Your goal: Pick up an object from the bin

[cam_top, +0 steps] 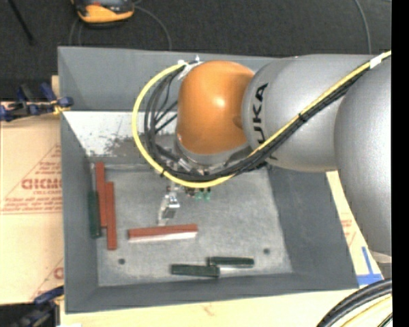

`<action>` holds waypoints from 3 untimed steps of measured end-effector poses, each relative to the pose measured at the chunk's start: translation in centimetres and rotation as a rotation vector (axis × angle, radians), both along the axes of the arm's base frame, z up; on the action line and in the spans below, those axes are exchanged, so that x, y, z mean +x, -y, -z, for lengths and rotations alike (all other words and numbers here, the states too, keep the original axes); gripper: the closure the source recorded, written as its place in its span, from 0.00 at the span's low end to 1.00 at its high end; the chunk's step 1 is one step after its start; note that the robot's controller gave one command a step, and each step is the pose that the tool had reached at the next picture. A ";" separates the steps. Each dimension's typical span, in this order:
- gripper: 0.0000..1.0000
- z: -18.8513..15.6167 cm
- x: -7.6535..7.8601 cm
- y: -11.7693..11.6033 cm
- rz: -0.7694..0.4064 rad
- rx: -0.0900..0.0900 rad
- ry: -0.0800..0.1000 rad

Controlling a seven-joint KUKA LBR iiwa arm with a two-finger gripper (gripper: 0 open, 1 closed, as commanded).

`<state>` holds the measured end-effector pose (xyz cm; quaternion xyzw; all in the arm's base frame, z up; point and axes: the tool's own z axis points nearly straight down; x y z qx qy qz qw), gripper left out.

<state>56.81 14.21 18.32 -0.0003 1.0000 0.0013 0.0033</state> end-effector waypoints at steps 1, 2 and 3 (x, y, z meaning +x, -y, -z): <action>0.00 3.2 -3.0 0.2 -0.154 -0.004 -0.006; 1.00 10.4 -1.9 0.8 -0.114 0.002 -0.002; 1.00 10.4 -1.9 0.7 -0.113 0.003 -0.002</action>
Offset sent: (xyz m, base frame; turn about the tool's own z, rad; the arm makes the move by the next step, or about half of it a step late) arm -0.0235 -0.0101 -0.1132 -0.1144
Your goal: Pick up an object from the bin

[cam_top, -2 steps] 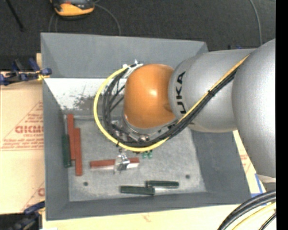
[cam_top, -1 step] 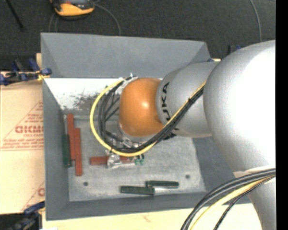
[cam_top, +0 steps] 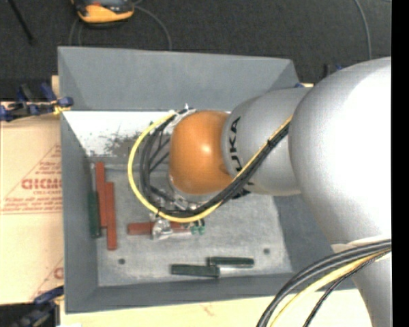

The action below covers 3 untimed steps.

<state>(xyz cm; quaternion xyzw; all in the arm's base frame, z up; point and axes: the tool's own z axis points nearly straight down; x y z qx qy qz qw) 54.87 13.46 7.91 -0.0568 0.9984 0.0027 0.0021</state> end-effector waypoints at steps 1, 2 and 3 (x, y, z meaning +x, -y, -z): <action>1.00 -11.0 -0.8 1.1 -0.013 -0.005 -0.001; 1.00 -11.0 -0.8 1.0 -0.012 -0.005 -0.001; 1.00 -11.1 -0.9 1.0 -0.012 -0.005 -0.002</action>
Offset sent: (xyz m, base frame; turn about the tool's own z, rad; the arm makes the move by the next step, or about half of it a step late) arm 0.0000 0.0000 0.0000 0.0000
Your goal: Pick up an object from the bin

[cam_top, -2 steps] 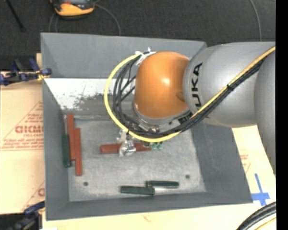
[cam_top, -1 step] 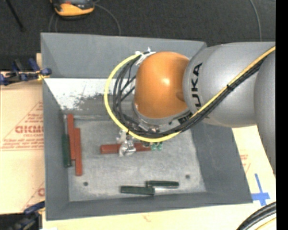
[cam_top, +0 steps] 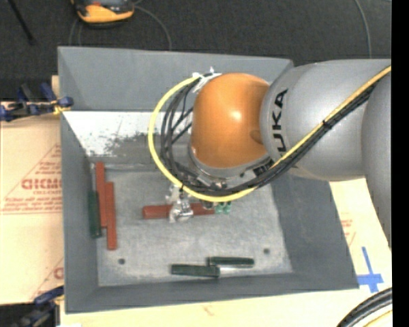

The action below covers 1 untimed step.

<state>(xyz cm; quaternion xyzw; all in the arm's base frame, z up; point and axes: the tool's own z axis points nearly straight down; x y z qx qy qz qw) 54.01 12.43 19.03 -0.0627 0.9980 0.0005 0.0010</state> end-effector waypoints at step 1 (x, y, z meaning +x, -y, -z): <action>1.00 -2.2 3.6 -3.2 -0.035 0.002 0.019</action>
Offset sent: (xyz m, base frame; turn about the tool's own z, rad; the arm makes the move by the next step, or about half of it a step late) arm 0.0342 -0.0454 -0.1203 -0.0293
